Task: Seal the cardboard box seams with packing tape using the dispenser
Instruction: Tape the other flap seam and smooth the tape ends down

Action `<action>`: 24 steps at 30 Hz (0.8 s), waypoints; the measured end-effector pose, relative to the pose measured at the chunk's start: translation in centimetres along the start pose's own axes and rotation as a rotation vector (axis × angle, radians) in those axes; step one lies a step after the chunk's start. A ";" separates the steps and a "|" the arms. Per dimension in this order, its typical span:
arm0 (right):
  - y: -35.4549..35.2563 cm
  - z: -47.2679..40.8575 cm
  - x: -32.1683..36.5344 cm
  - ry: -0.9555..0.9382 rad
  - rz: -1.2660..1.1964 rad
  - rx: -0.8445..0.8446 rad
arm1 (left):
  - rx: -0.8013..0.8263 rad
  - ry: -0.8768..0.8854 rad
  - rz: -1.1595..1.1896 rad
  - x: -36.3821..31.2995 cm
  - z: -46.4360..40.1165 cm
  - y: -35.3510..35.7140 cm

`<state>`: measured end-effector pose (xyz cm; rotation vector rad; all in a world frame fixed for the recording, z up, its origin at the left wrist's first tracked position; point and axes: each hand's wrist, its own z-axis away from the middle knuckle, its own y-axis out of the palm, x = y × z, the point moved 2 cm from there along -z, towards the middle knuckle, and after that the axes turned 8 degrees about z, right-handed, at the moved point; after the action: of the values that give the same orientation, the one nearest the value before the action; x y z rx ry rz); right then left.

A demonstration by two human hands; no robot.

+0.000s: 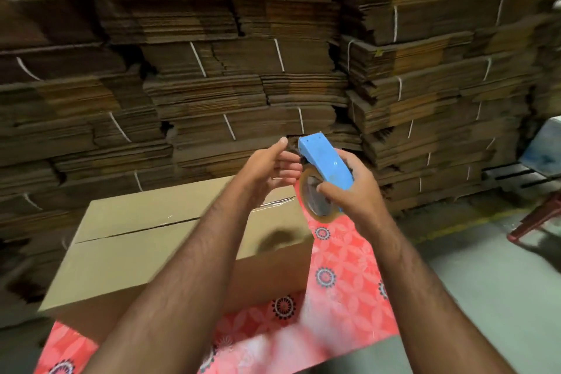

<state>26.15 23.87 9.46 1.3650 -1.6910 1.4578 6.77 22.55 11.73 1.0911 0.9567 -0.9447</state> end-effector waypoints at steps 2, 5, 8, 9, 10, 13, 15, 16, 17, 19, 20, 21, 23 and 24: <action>0.9 0.6 1.3 -0.065 0.037 0.030 | 0.001 -0.038 0.034 -0.5 0.2 -1.0; 2.0 1.2 2.6 -0.097 0.041 0.068 | -0.021 -0.103 0.013 -0.9 0.3 -2.8; 3.0 1.6 3.5 -0.099 0.050 0.108 | 0.005 -0.137 -0.013 -1.2 0.6 -4.2; 3.3 1.7 3.8 -0.100 0.048 0.119 | 0.017 -0.139 -0.022 -1.2 0.7 -4.6; 3.5 1.8 3.9 -0.099 0.049 0.126 | 0.034 -0.141 -0.032 -1.3 0.8 -4.9; 3.9 2.0 4.2 -0.110 0.055 0.137 | 0.103 -0.150 -0.071 -1.2 0.8 -5.8; 4.0 2.0 4.2 -0.111 0.058 0.145 | 0.136 -0.159 -0.098 -1.2 0.7 -6.2; 4.1 2.0 4.1 -0.108 0.056 0.149 | 0.146 -0.160 -0.107 -1.2 0.6 -6.3; 4.1 1.9 4.0 -0.104 0.050 0.152 | 0.153 -0.159 -0.114 -1.2 0.6 -6.4; 4.2 1.9 3.8 -0.094 0.040 0.156 | 0.159 -0.148 -0.129 -1.3 0.5 -6.3; 4.2 1.8 3.7 -0.087 0.039 0.158 | 0.159 -0.138 -0.136 -1.4 0.4 -6.1; 4.1 1.8 3.6 -0.083 0.040 0.161 | 0.156 -0.128 -0.149 -1.4 0.3 -6.0; 4.0 1.7 3.4 -0.077 0.061 0.165 | 0.138 -0.099 -0.204 -1.5 0.0 -5.6; 3.9 1.7 3.3 -0.079 0.083 0.166 | 0.124 -0.077 -0.254 -1.7 -0.2 -5.5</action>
<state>21.83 20.77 10.23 1.4720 -1.7267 1.6425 1.04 21.90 11.76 1.0436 0.9988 -1.2589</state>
